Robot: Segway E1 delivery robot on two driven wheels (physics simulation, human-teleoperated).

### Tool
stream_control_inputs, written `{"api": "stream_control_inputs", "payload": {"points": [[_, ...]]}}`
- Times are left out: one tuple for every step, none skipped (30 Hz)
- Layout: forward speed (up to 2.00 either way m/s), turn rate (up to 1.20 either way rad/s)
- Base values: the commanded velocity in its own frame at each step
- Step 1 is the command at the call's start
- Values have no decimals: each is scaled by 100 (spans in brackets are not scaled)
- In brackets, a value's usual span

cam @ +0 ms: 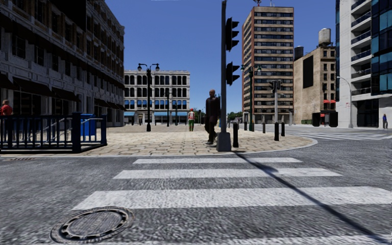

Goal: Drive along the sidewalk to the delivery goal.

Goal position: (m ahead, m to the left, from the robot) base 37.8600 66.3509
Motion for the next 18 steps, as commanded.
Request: {"api": "stream_control_inputs", "payload": {"points": [[161,-70],[161,-70],[161,-70],[161,-70],[161,-70],[161,-70],[161,-70],[161,-70],[172,-70],[172,-70],[200,-70],[200,-70],[200,-70],[200,-70],[200,-70],[200,-70],[200,-70],[200,-70]]}}
